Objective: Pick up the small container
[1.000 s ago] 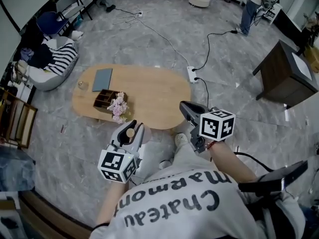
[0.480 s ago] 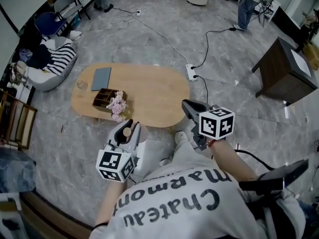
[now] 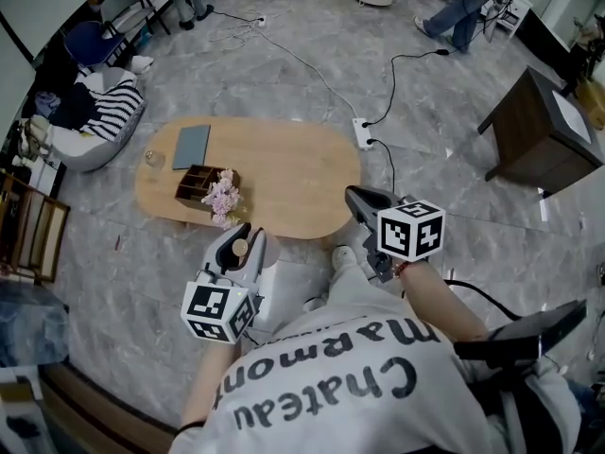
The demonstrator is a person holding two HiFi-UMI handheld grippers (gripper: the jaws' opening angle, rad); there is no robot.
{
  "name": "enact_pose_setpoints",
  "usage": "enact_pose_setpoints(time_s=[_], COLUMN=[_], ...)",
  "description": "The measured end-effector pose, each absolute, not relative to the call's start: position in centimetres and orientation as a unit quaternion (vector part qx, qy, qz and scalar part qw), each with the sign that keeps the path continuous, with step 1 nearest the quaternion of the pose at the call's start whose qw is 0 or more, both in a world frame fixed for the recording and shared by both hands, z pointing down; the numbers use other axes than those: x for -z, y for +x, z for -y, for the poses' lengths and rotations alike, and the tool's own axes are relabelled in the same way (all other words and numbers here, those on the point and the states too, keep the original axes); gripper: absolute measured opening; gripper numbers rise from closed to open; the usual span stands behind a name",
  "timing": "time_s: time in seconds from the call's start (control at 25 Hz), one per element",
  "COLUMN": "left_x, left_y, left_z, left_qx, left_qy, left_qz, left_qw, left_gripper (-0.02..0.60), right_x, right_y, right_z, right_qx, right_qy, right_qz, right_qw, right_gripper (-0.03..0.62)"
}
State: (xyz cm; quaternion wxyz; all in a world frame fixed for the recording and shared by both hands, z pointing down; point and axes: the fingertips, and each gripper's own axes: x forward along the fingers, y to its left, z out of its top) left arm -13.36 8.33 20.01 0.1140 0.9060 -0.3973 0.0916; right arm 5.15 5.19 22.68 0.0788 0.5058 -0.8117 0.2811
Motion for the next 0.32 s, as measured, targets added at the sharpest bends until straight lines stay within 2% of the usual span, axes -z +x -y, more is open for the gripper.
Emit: enact_pose_setpoints(time_s=[0.32], left_x=[-20.18], left_y=[-13.22], left_z=[-8.31], left_qx=[-0.091], left_qy=[0.907], left_qz=[0.396], left_qw=[0.115], left_gripper=[0.103], right_x=[-23.17], right_y=[5.36], right_z=[-5.11], right_qx=[-0.282], right_qy=[0.509], right_qz=[0.809], right_qw=[0.086], right_gripper=[0.012])
